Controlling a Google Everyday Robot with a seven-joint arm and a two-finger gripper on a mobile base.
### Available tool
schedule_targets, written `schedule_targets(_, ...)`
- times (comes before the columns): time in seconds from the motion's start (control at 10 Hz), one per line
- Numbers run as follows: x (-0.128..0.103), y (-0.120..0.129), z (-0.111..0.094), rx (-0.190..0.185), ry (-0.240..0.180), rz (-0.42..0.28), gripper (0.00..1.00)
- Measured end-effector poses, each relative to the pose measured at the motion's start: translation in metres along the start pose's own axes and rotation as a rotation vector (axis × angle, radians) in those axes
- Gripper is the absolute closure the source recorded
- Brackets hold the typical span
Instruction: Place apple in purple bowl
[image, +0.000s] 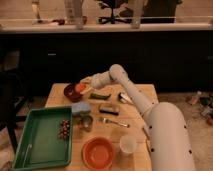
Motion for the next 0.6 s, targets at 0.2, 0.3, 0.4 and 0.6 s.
schedule_targets(0.2, -0.003, -0.002, 0.011, 0.025, -0.021, 0.022, 1.00)
schedule_targets(0.3, -0.005, -0.002, 0.014, 0.029, -0.025, 0.027, 1.00)
schedule_targets(0.4, -0.006, -0.005, 0.017, 0.034, -0.030, 0.032, 1.00)
schedule_targets(0.6, -0.015, -0.008, 0.030, 0.030, -0.039, 0.029, 1.00)
